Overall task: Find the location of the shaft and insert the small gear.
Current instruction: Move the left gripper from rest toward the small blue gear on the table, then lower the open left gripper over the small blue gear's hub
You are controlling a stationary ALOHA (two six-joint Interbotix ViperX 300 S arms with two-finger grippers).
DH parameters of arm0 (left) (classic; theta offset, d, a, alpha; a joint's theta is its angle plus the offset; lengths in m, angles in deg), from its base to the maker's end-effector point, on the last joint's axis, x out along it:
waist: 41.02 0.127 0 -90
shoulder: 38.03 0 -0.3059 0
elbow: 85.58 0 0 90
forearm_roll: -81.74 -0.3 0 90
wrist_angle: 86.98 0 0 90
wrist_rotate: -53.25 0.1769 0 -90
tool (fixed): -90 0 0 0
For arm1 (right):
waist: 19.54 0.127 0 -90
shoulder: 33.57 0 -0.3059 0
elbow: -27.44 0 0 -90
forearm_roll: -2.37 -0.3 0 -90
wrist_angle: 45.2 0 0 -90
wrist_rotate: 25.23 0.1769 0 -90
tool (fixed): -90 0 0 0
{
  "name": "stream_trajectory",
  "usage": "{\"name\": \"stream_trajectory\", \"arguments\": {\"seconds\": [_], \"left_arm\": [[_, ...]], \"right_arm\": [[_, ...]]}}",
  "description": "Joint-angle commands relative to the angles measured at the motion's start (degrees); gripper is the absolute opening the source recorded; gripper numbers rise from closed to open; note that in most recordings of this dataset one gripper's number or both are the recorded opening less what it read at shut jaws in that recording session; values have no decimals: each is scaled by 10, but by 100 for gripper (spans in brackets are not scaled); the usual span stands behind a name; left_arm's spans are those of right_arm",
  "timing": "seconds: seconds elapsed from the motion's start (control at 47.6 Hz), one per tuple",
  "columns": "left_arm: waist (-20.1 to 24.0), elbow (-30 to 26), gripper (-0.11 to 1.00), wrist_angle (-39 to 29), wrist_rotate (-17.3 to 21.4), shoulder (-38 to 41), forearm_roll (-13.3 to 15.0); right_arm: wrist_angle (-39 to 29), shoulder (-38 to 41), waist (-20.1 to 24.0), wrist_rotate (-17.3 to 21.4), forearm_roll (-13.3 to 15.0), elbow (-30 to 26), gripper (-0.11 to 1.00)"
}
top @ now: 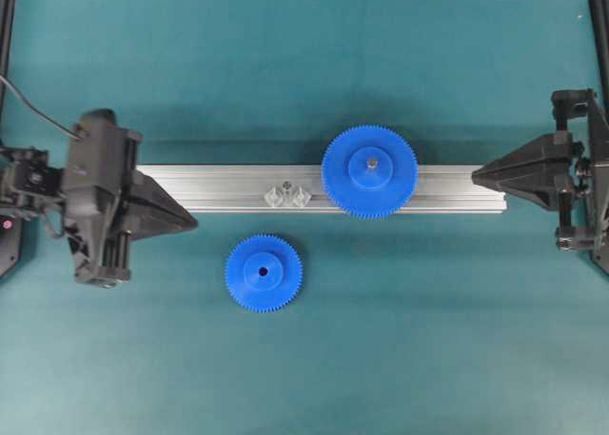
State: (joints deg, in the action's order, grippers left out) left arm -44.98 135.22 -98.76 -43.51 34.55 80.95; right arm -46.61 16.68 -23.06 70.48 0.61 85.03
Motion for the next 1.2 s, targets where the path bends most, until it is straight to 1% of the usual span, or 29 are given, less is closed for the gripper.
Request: {"name": "stream_trajectory", "arguments": {"seconds": [0.0,0.336,0.673,1.072,1.177], "left_arm": [[-4,-28,0,-10,-1,14,-3],[-7,-84,0,-60,-1,87,-3],[-19,-139,0,-81,-2,171,-2],[-26,-222,0,-151,-2,262,-3],[-27,-242,0,-180,-1,283,-2]], "right_arm": [[2,4,-4,5,-1,-4,2],[-1,4,-7,5,-1,4,2],[-6,4,-10,5,-1,15,2],[-6,3,-16,5,-1,20,2],[-6,2,-18,5,-1,20,2]]}}
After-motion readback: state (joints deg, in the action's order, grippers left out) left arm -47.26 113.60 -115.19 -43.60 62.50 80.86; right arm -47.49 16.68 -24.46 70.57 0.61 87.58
